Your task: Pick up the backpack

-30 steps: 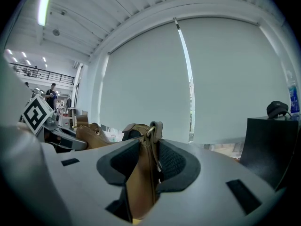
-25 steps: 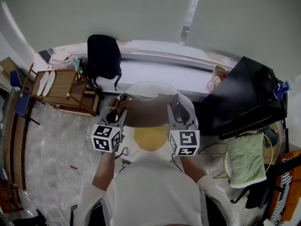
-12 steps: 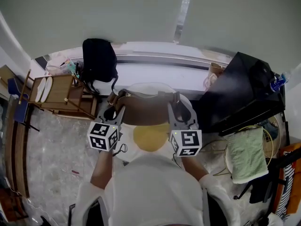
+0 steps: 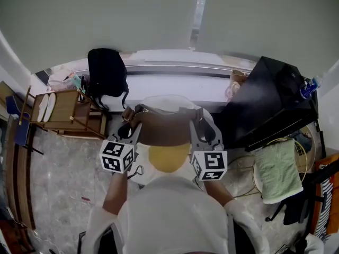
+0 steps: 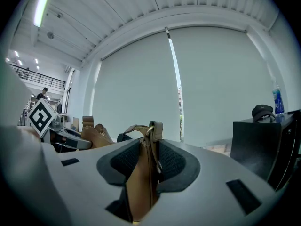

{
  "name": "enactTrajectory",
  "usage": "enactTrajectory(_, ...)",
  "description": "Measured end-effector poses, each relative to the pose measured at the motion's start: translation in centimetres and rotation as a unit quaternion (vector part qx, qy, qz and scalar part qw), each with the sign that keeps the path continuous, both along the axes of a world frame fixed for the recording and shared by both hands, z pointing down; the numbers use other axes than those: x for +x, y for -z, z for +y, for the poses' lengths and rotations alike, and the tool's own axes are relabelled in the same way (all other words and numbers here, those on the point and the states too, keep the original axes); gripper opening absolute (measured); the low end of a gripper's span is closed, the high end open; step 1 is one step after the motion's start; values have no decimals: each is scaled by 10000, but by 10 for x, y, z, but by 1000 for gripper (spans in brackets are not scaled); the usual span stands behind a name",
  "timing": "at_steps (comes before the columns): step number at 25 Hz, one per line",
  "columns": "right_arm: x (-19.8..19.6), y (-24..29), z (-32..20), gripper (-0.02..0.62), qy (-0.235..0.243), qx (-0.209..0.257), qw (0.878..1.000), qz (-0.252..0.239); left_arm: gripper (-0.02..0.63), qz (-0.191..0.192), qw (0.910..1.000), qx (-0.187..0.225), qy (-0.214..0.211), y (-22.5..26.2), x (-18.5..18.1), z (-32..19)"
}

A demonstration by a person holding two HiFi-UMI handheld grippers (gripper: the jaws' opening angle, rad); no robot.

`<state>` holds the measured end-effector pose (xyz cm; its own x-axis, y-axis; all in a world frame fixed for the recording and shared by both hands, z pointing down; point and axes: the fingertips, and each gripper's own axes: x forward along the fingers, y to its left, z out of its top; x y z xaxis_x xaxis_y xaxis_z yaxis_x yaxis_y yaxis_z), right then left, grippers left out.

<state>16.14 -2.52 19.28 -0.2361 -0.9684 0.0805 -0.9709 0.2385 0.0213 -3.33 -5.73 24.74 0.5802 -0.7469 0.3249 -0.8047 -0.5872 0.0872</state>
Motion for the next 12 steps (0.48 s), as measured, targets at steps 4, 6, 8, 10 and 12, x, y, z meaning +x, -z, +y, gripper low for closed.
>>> enactTrajectory(4,5,0,1,145,-82,-16,10000,4,103,22,10000,-13,-51,0,5,-2)
enactTrajectory(6,6,-1,0,146,-103,-28,9999,0,103,14,10000,-9,-66,0,6,-3)
enactTrajectory(8,8,-2,0,144,-119,-43,9999,-7,103,-1,10000,-17,-75,-1,8,-4)
enactTrajectory(10,10,-4,1,145,-140,-60,9999,-12,103,1,10000,-37,-92,-3,10,-3)
enactTrajectory(12,11,-5,0,145,-158,-74,9998,-17,103,8,9999,-56,-104,-4,11,-3)
